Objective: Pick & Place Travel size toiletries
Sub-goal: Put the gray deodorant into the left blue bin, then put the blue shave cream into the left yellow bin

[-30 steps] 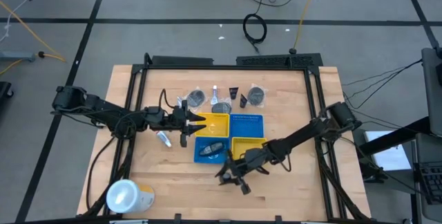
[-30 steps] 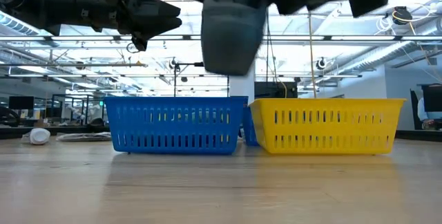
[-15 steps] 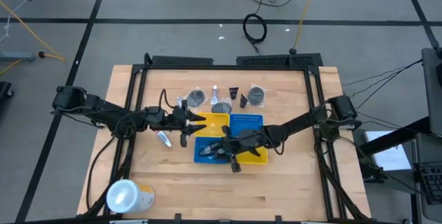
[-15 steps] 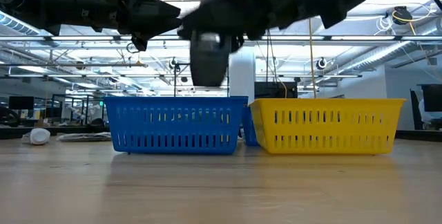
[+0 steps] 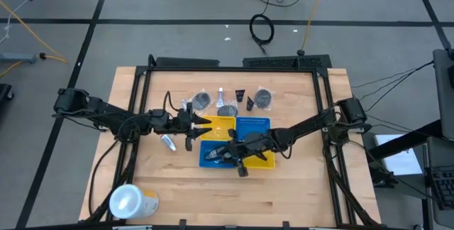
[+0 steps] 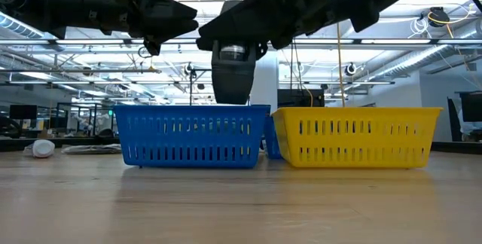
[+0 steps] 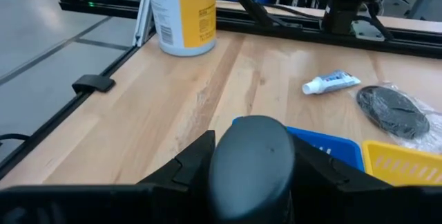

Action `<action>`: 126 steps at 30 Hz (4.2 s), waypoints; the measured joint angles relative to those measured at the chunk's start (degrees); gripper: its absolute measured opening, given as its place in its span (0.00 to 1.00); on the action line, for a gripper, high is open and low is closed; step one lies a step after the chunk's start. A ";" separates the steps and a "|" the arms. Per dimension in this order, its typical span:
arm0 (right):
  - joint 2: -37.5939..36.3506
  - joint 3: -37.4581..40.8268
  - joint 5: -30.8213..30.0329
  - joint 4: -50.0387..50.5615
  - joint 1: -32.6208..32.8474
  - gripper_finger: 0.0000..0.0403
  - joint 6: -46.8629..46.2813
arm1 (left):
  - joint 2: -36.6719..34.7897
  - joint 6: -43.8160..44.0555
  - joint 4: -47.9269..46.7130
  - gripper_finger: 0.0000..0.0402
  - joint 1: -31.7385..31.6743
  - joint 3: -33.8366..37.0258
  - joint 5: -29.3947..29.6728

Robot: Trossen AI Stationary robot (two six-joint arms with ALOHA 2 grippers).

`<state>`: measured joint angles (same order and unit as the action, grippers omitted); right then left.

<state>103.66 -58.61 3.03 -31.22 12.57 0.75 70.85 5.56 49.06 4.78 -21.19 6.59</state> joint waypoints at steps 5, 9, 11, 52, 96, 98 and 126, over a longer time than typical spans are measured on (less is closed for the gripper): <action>0.00 0.00 0.00 0.03 -0.23 0.33 0.12 | 0.00 0.00 0.00 0.33 0.00 0.00 0.00; 0.00 0.00 -0.02 0.23 -0.23 0.35 0.69 | 0.00 0.00 0.00 0.33 0.00 0.00 0.00; 0.00 0.00 0.00 0.39 -0.23 0.37 1.62 | 0.00 -0.03 0.00 0.33 0.00 0.00 0.00; -11.32 -0.04 -20.98 19.68 -7.37 0.51 2.78 | 0.00 -0.44 -1.59 0.33 0.02 0.00 2.37; -15.41 7.91 -27.00 31.49 -23.08 0.40 -12.33 | 0.00 0.87 -2.52 0.33 0.02 0.00 6.56; -15.41 9.25 -27.06 28.99 -23.18 0.40 -12.54 | 0.00 0.84 -2.51 0.33 0.02 0.00 6.57; -19.03 11.98 -25.15 24.80 -22.99 0.00 -9.92 | 0.25 2.35 -2.61 0.33 0.02 0.00 7.06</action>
<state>84.63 -46.63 -22.12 -6.43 -10.41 -9.17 71.10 7.92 46.45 4.80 -21.19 13.65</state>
